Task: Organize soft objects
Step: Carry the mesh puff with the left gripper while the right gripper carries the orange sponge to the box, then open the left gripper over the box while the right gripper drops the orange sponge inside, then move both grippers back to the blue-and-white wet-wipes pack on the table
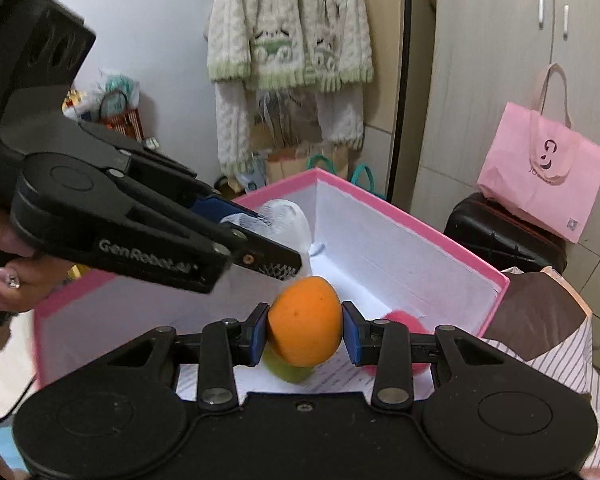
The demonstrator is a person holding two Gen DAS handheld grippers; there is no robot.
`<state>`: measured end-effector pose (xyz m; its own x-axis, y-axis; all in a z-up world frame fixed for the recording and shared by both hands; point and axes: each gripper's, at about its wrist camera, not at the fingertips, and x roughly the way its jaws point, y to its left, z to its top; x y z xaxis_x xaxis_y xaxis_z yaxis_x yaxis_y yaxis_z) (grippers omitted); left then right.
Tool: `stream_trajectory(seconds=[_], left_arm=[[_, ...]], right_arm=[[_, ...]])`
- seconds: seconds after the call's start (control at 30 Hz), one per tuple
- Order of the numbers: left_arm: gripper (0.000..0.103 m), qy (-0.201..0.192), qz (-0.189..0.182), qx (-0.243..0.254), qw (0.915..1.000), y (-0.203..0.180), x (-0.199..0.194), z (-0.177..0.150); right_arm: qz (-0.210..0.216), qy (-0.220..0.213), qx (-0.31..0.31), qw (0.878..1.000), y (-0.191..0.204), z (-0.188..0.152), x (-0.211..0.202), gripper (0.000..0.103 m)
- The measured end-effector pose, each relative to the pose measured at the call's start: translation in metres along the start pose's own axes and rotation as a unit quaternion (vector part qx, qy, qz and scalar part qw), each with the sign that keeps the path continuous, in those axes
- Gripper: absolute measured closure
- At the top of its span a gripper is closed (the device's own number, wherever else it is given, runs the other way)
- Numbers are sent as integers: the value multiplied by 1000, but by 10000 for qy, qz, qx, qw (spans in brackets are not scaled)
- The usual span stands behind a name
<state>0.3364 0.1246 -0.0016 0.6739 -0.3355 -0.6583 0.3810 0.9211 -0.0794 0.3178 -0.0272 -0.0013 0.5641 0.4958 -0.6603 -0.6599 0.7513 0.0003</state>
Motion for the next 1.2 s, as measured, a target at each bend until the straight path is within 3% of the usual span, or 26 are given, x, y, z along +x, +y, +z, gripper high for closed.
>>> stream_trajectory(seconds=[0.13,0.23,0.3,0.33,0.43,0.67,1.2], left_arm=[[60,69,195,-10,9998,4,15,4],[55,-48,231,107,9997,2,10,4],[42,-174,242,190,9994,-1,2,3],[41,-221,258,215,9992,-1,-2,2],[40,-328,282,239,9988,-4,-19,0],[39,-225,-88,209,9995,-9,-65,-14],[32,54,-1111,745,9910,-86,-149,-49]], right_arm=[[-170,79,-138,9997,-4,5,15,59],[-175,-16,-153,9997,-5,4,11,44],[-173,-118,-138,9997,-6,0,1,42],[-166,-149,-127,9997,-6,-1,-4,42],[-170,-290,57,9994,-10,-7,-22,42],[14,-513,555,9971,-10,-30,-80,42],[-151,-320,1005,9943,15,-89,-181,39]])
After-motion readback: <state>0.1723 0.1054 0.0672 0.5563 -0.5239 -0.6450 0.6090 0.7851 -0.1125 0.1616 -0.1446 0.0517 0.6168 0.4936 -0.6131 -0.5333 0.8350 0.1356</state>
